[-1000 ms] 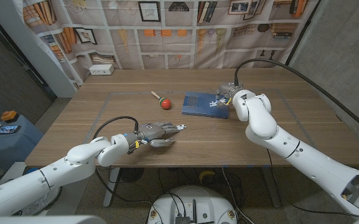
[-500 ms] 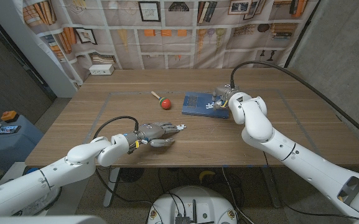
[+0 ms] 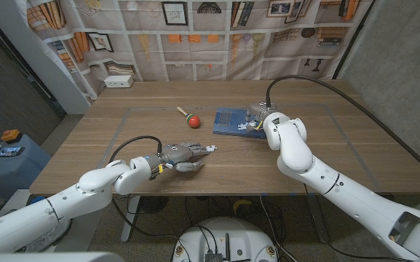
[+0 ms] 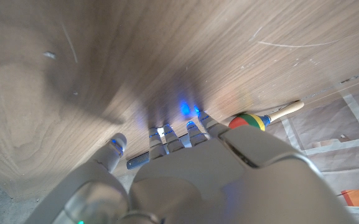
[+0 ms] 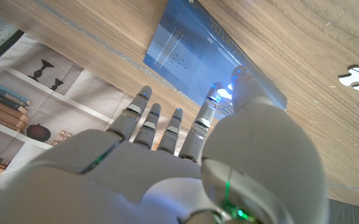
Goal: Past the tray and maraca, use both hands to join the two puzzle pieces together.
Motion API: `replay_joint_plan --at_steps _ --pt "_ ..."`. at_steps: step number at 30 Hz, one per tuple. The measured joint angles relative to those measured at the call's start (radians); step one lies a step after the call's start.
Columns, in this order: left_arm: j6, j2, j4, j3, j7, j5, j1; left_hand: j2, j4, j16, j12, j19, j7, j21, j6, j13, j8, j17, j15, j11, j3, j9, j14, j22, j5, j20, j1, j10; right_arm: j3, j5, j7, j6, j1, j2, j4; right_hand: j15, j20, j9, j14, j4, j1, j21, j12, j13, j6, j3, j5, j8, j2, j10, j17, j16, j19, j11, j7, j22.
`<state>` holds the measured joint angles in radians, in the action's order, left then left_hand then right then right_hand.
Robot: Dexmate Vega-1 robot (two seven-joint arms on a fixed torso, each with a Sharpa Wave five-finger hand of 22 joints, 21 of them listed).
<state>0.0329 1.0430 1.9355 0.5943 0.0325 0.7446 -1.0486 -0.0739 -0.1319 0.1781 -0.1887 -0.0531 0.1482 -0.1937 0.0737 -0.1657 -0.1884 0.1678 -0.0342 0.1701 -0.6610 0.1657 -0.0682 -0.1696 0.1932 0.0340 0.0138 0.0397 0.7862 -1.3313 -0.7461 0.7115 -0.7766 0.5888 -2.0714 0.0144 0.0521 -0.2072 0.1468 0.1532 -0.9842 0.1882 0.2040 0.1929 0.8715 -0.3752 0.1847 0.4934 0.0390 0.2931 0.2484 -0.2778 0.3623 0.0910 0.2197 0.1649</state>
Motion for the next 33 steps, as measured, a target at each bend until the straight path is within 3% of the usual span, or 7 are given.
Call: replay_joint_plan --at_steps 33 --pt "-0.037 -0.013 0.019 0.004 0.016 -0.001 0.001 -0.001 0.025 0.0 0.0 0.011 -0.014 0.0 0.032 -0.006 0.0 -0.005 0.004 -0.015 -0.014 0.006 0.024 0.0 0.0 0.0 0.007 0.025 0.026 -0.195 0.029 0.031 -0.057 -0.137 0.1 0.003 0.007 0.0 0.022 0.0 0.004 0.001 0.0 0.0 0.011 0.008 -0.004 -0.008 -0.004 0.02 0.0 -0.007 0.007 -0.009 0.0 0.0"
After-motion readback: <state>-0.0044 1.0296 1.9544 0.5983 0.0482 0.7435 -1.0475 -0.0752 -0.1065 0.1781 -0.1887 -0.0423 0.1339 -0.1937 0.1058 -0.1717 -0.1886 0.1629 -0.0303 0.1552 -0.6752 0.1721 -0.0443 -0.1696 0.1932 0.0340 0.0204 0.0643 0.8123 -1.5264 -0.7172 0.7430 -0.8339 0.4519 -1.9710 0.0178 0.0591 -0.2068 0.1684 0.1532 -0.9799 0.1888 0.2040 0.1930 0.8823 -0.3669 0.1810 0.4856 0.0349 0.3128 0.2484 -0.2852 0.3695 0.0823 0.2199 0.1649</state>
